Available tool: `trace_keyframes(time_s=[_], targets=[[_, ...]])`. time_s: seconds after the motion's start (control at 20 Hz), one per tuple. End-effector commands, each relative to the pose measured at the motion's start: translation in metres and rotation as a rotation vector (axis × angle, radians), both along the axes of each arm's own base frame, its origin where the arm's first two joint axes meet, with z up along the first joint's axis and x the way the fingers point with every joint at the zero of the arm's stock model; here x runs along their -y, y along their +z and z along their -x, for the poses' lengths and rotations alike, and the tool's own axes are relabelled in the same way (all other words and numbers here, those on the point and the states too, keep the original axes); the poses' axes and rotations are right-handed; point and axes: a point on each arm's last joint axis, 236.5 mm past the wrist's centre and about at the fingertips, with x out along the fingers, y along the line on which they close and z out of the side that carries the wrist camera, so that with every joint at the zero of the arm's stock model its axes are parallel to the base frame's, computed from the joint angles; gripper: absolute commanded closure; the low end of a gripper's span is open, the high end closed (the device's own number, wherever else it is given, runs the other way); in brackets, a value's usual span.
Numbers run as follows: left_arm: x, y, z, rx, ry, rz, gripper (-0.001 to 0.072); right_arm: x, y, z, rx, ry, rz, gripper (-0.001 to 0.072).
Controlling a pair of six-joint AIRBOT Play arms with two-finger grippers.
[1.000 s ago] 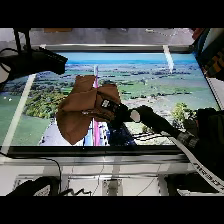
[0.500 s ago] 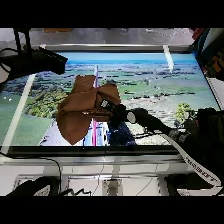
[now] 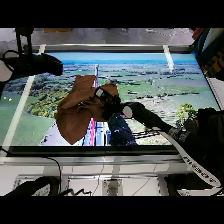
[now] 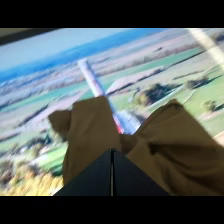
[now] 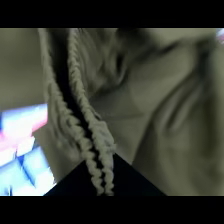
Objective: Fold the clothes and pants, and hang the long-sleeved shirts on hangers.
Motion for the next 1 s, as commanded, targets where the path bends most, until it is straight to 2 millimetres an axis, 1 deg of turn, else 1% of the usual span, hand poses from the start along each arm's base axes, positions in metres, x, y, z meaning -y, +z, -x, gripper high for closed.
trace_keyframes(time_s=[0.0, 0.05, 0.1, 0.15, 0.25, 0.3, 0.35, 0.4, 0.45, 0.5, 0.55, 0.6, 0.65, 0.75, 0.85, 0.95], targets=[[-0.057, -0.059, 0.018, -0.246, 0.110, -0.021, 0.0693, 0.009, 0.061, -0.039, -0.024, -0.184, -0.194, 0.0674], [-0.070, -0.082, 0.032, -0.345, 0.133, 0.034, 0.0693, 0.012, 0.072, -0.046, -0.042, -0.229, -0.242, 0.0675], [-0.078, -0.103, 0.047, -0.438, 0.150, 0.113, 0.0693, 0.012, 0.077, -0.047, -0.045, -0.241, -0.258, 0.0675], [-0.081, -0.123, 0.062, -0.513, 0.163, 0.217, 0.0693, 0.012, 0.077, -0.047, -0.045, -0.240, -0.258, 0.0675], [-0.083, -0.154, 0.090, -0.575, 0.198, 0.390, 0.0694, 0.009, 0.073, -0.042, -0.061, -0.230, -0.247, 0.0675], [-0.084, -0.172, 0.107, -0.605, 0.238, 0.441, 0.0694, 0.008, 0.072, -0.041, -0.065, -0.227, -0.246, 0.0675], [-0.081, -0.193, 0.126, -0.640, 0.272, 0.467, 0.0694, 0.007, 0.072, -0.040, -0.064, -0.226, -0.245, 0.0675], [-0.075, -0.215, 0.148, -0.686, 0.303, 0.494, 0.0693, 0.007, 0.072, -0.040, -0.064, -0.226, -0.245, 0.0674], [-0.066, -0.235, 0.167, -0.734, 0.324, 0.524, 0.0692, 0.007, 0.072, -0.040, -0.064, -0.226, -0.245, 0.0674], [-0.055, -0.251, 0.185, -0.784, 0.340, 0.569, 0.0665, 0.007, 0.072, -0.040, -0.064, -0.225, -0.245, 0.0674], [-0.044, -0.265, 0.200, -0.827, 0.346, 0.614, 0.0478, 0.007, 0.072, -0.040, -0.064, -0.226, -0.245, 0.0675], [-0.035, -0.277, 0.211, -0.866, 0.353, 0.656, 0.0239, 0.007, 0.072, -0.040, -0.064, -0.225, -0.245, 0.0674], [-0.027, -0.285, 0.219, -0.900, 0.358, 0.696, 0.0183, 0.007, 0.072, -0.040, -0.064, -0.225, -0.244, 0.0675], [-0.018, -0.299, 0.234, -0.951, 0.365, 0.723, 0.0184, 0.007, 0.072, -0.040, -0.064, -0.225, -0.245, 0.0674], [-0.017, -0.311, 0.247, -0.986, 0.369, 0.703, 0.0184, 0.007, 0.072, -0.040, -0.064, -0.225, -0.244, 0.0674], [-0.016, -0.313, 0.250, -0.995, 0.371, 0.705, 0.0189, 0.007, 0.072, -0.040, -0.064, -0.225, -0.244, 0.0674]])
